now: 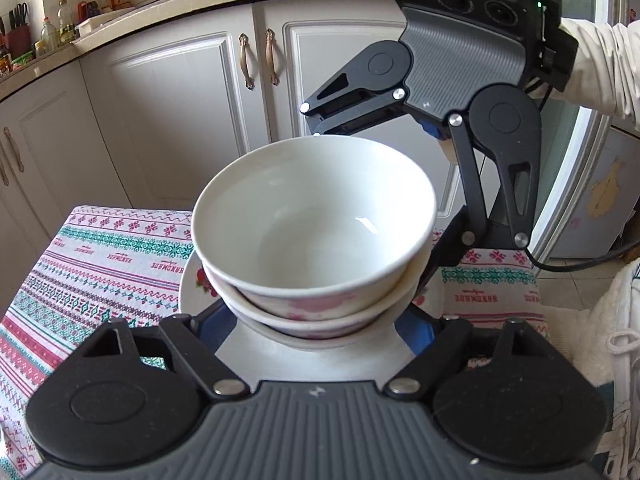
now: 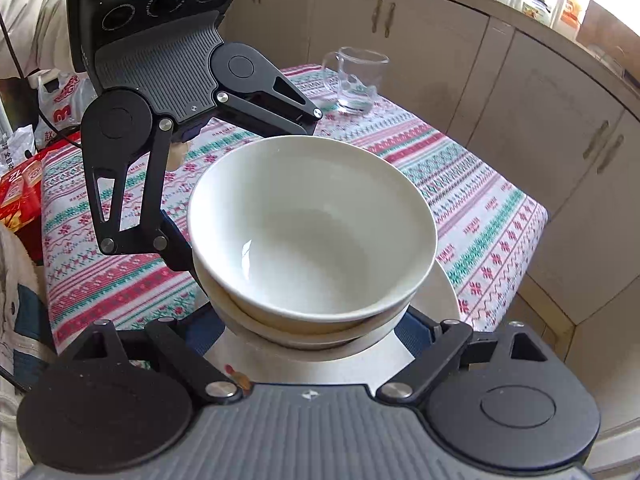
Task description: Organize plates and bowls
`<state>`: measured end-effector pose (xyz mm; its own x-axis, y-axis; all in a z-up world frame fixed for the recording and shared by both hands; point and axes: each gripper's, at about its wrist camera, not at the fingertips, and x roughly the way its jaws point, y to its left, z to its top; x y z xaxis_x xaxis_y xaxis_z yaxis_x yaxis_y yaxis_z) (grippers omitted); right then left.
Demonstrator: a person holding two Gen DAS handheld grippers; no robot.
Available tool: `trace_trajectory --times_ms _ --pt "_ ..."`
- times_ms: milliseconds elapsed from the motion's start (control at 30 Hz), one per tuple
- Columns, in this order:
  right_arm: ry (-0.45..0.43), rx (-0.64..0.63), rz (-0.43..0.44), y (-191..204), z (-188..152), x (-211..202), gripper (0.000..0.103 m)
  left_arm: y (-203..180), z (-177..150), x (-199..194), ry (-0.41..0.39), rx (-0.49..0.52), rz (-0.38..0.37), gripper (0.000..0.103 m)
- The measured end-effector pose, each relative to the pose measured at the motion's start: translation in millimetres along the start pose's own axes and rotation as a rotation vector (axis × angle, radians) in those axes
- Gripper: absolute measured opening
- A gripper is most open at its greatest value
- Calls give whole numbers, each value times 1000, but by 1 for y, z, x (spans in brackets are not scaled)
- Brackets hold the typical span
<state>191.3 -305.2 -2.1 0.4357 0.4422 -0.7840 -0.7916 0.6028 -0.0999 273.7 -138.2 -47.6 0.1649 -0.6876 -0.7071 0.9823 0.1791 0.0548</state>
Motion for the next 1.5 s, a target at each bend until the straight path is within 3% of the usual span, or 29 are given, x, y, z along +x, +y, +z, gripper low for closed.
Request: trace_trajectory --times_ms 500,633,667,733,900,1000,1167,1333,1500 --pt "-3 41 16 -15 -13 6 94 6 0 7 2 -32 -4 85" --pt "-13 57 23 -15 -14 6 97 -1 -3 6 -8 -9 32 86" --pt "-16 64 26 -16 -14 6 98 -2 -4 5 -13 -6 43 91" --pt "-17 70 20 -15 -15 7 99 -6 -6 0 -32 4 81 97" --pt "-30 93 -32 -5 -18 -2 101 -21 -16 -20 -59 -6 173 98" --pt "-68 141 -84 5 -21 -16 103 -37 -25 -41 -105 -35 267 100" --pt "-92 282 -252 32 -17 -37 103 -68 -30 -69 -179 -185 444 102" --pt "-146 463 -394 68 -13 -53 103 -102 -32 -85 -155 -367 651 102" --pt "-148 648 -492 101 -19 -57 103 -129 -36 -108 -174 -567 707 102"
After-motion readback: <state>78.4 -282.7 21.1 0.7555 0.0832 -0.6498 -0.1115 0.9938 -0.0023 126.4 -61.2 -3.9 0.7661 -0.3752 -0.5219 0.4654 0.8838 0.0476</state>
